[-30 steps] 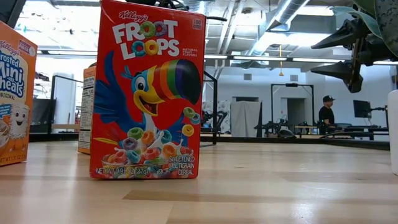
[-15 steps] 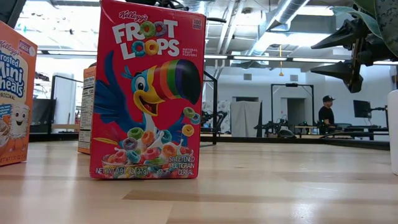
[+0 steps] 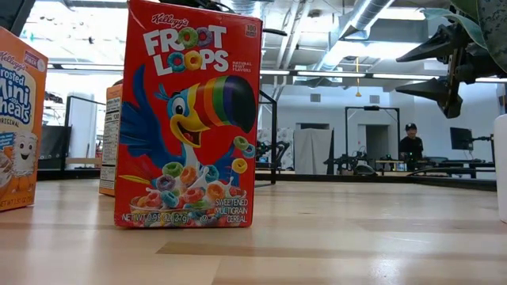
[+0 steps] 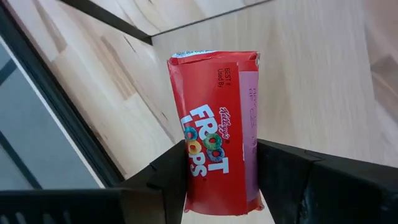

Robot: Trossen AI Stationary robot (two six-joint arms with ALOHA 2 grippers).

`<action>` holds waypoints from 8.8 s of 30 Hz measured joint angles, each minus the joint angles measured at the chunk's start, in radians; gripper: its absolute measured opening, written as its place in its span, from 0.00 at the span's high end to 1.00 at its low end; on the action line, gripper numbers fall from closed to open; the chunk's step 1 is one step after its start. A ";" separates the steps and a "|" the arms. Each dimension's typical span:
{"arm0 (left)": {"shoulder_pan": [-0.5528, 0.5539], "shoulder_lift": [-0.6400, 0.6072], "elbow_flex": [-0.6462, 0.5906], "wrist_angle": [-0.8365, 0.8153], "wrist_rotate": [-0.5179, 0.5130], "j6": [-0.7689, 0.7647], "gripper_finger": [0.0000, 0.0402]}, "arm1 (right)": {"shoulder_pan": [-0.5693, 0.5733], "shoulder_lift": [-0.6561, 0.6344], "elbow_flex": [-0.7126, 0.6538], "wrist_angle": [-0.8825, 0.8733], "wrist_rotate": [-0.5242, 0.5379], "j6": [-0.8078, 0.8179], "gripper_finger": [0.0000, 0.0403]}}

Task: Stack cereal on shelf
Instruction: Put the top red cereal box on the shelf, then put the top left yellow cereal box on the shelf

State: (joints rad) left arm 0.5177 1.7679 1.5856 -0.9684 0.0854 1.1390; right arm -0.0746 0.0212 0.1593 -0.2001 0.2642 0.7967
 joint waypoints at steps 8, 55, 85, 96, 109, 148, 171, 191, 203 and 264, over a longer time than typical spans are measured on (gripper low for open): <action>0.001 0.000 0.003 0.010 -0.019 -0.030 0.62 | 0.000 0.000 0.000 0.002 0.000 0.009 0.27; -0.031 -0.004 0.331 -0.184 -0.091 -0.311 0.30 | 0.000 0.000 0.000 0.005 0.000 -0.011 0.27; -0.912 -0.503 0.058 -0.602 -0.345 -2.216 0.30 | 0.000 0.000 0.000 0.001 -0.002 -0.019 0.27; -1.108 -0.507 -0.265 -0.603 -0.203 -2.512 0.30 | 0.000 0.000 0.000 -0.003 -0.002 -0.019 0.27; -1.309 -0.507 -0.378 -0.570 -0.242 -2.721 0.30 | 0.000 0.000 0.000 -0.003 -0.002 -0.019 0.27; -1.316 -0.508 -0.589 -0.401 -0.169 -2.704 0.42 | 0.000 0.000 0.000 -0.002 -0.002 -0.019 0.27; -1.314 -0.508 -0.589 -0.394 -0.160 -2.751 0.61 | 0.000 0.000 0.000 -0.003 -0.002 -0.021 0.27; -1.115 -0.508 -0.388 -0.479 -0.290 -2.559 0.64 | 0.000 0.000 0.000 -0.003 -0.003 -0.038 0.27; -0.691 -0.508 -0.192 -0.473 -0.539 -1.917 0.64 | 0.000 0.000 0.000 -0.003 -0.003 -0.045 0.27; 0.198 -0.227 -0.129 -0.062 -0.098 0.057 0.64 | 0.000 0.000 0.000 -0.002 0.009 -0.044 0.27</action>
State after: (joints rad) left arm 0.7155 1.5406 1.4567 -1.0302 -0.0122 1.1961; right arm -0.0743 0.0212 0.1596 -0.2016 0.2733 0.7527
